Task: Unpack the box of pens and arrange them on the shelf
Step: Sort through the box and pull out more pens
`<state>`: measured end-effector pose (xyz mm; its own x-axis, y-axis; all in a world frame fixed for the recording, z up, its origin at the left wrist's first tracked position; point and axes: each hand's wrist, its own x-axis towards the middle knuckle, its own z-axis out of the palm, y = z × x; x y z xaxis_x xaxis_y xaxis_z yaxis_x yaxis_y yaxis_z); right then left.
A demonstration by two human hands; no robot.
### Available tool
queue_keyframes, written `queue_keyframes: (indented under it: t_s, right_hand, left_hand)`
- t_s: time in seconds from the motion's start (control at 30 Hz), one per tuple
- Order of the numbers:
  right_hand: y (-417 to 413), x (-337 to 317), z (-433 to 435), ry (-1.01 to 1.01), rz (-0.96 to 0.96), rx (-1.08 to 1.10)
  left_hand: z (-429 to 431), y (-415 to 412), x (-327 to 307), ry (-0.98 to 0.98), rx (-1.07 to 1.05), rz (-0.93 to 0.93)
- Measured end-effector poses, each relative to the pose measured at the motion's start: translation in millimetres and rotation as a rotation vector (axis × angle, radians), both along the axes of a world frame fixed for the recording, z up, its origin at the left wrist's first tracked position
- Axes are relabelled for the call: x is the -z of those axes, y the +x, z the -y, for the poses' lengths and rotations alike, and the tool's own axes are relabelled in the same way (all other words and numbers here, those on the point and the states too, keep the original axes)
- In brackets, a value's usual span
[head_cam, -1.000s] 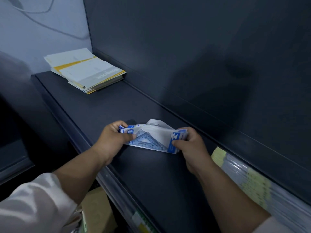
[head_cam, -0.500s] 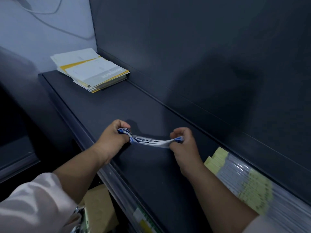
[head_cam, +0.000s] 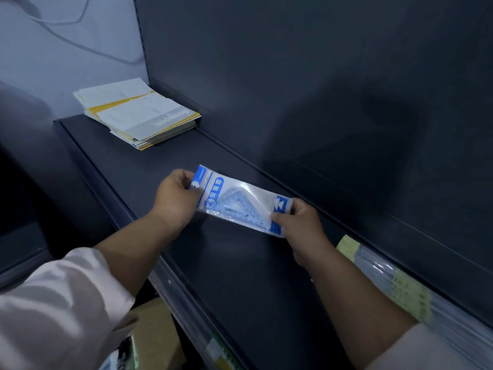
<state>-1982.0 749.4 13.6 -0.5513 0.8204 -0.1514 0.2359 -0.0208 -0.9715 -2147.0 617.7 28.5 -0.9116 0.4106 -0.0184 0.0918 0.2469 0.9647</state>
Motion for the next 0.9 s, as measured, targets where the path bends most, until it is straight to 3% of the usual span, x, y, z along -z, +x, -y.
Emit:
queue_keyframes:
  t_s: [0.33, 0.5, 0.8, 0.9]
  right_hand:
    - [-31, -4, -31, -0.133, -0.027, 0.195]
    - [-37, 0, -34, 0.076, 0.197, 0.084]
    - [-18, -7, -41, 0.392, 0.409, -0.026]
    - [-19, 2, -38, 0.558, 0.505, -0.153]
  left_hand:
    - [-34, 18, 1, -0.382, 0.201, -0.474]
    - [-43, 21, 8, -0.5, 0.359, -0.638]
    - [-70, 22, 24, -0.806, 0.606, -0.697]
    - [-74, 23, 34, -0.896, 0.694, -0.695]
